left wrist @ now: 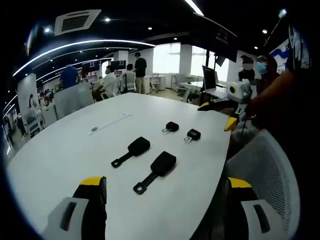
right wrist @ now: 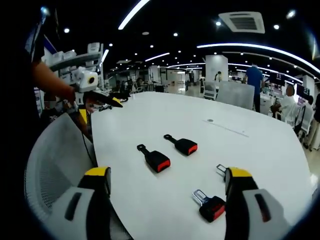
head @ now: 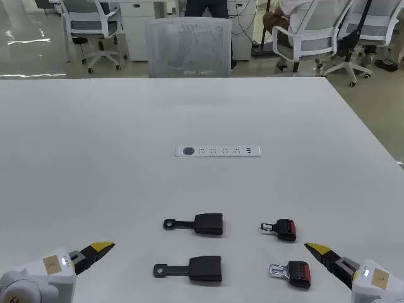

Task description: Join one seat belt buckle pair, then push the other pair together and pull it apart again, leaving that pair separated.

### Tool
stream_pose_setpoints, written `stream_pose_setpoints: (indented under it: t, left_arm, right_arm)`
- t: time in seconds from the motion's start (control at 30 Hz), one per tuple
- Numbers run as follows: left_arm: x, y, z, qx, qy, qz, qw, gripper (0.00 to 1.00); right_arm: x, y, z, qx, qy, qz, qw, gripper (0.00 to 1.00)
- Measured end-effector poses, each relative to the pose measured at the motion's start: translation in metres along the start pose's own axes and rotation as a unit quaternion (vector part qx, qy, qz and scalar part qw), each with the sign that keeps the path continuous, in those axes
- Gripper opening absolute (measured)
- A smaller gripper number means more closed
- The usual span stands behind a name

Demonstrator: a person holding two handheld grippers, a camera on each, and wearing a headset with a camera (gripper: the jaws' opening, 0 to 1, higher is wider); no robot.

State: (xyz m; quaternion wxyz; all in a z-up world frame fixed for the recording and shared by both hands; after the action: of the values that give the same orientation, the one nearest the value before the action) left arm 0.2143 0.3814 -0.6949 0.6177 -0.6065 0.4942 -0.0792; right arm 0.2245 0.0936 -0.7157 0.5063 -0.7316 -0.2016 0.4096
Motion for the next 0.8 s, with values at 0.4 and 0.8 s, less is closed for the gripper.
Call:
stream_pose_setpoints:
  t: [0.4, 0.8]
  left_arm:
    - [0.0008, -0.0022, 0.0029, -0.006, -0.005, -0.007, 0.9999, 1.0]
    - [0.0017, -0.0031, 0.0033, -0.009, -0.002, -0.008, 0.9999, 1.0]
  right_arm:
    - [0.0028, -0.0022, 0.0015, 0.008, 0.006, -0.002, 0.9999, 0.96]
    - [0.0066, -0.0053, 0.0003, 0.006, 0.003, -0.008, 0.9999, 0.95]
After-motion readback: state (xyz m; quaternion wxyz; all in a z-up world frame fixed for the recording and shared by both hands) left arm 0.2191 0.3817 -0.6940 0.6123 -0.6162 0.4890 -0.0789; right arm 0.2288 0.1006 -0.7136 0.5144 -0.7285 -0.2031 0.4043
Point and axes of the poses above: the centre of the closed fingertips' face, and the gripper's own axes: x roughly forward along the fingers, z roughly to its left, y roughly out of its underside, the point moved 3 cm from there along -x, roughly backward along the fingers, and after that the axes turned 11 degrees about -x, right-handed, at the moved point
